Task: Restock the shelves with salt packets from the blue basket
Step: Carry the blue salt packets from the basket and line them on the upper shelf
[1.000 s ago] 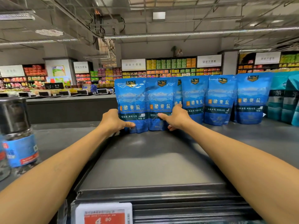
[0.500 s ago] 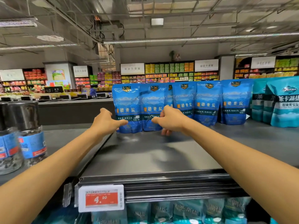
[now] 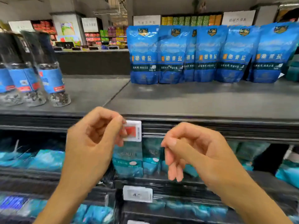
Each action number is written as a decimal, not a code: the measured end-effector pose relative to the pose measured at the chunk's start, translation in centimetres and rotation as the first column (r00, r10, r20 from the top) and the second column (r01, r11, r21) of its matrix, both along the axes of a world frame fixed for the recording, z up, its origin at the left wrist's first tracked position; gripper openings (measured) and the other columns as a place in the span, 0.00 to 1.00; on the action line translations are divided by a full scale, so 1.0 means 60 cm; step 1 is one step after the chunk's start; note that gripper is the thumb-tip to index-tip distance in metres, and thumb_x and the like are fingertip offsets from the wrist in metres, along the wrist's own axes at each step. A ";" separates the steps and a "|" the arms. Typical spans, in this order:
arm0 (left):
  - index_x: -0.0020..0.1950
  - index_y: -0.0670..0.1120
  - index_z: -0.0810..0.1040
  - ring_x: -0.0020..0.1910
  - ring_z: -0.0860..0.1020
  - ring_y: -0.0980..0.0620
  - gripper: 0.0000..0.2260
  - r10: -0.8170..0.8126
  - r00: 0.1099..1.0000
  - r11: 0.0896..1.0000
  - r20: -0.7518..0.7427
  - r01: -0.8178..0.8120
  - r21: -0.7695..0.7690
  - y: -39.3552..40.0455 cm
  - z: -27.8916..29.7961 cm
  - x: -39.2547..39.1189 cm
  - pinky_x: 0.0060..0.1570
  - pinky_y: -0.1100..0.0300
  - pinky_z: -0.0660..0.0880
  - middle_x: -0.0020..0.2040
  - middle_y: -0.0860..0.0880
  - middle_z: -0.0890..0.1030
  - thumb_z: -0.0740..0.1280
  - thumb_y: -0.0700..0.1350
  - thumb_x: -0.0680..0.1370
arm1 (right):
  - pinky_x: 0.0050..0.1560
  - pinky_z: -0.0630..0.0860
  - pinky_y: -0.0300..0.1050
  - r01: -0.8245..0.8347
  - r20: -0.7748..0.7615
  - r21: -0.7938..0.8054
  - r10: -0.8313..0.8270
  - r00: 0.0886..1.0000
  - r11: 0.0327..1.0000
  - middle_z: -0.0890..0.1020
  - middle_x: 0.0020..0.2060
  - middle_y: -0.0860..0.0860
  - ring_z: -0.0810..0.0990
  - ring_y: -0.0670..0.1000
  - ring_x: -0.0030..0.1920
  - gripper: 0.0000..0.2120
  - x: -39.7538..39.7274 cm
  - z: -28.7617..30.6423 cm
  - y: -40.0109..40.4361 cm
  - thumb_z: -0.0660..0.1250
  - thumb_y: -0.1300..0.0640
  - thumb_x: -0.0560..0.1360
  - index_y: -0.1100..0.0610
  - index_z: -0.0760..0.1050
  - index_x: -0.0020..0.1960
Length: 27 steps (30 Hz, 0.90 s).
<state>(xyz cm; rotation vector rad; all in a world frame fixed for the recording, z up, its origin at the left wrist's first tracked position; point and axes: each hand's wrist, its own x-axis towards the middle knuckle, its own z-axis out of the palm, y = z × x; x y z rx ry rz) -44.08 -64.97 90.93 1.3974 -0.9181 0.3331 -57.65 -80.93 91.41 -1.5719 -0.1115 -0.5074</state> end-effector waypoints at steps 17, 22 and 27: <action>0.40 0.41 0.78 0.29 0.73 0.53 0.16 0.410 0.454 0.910 -0.791 -0.256 0.325 0.284 -0.520 -0.192 0.29 0.64 0.69 0.32 0.47 0.79 0.58 0.37 0.85 | 0.34 0.75 0.39 -0.089 -0.667 -0.006 0.063 0.743 0.996 0.82 0.33 0.50 0.80 0.47 0.32 0.10 -0.130 -0.528 0.182 0.67 0.58 0.81 0.46 0.81 0.45; 0.40 0.44 0.79 0.29 0.74 0.55 0.16 0.528 0.340 0.838 -0.778 -0.357 0.412 0.331 -0.555 -0.257 0.29 0.67 0.70 0.32 0.50 0.80 0.59 0.39 0.85 | 0.32 0.77 0.40 -0.224 -0.712 -0.038 0.131 0.690 0.974 0.81 0.33 0.51 0.80 0.46 0.31 0.11 -0.152 -0.583 0.211 0.67 0.61 0.81 0.48 0.81 0.44; 0.40 0.44 0.80 0.30 0.76 0.54 0.17 0.646 0.193 0.732 -0.739 -0.433 0.526 0.386 -0.579 -0.345 0.30 0.67 0.71 0.34 0.48 0.81 0.58 0.40 0.85 | 0.32 0.78 0.43 -0.430 -0.751 -0.022 0.268 0.603 0.903 0.82 0.33 0.50 0.81 0.46 0.31 0.16 -0.133 -0.615 0.265 0.67 0.61 0.81 0.42 0.79 0.40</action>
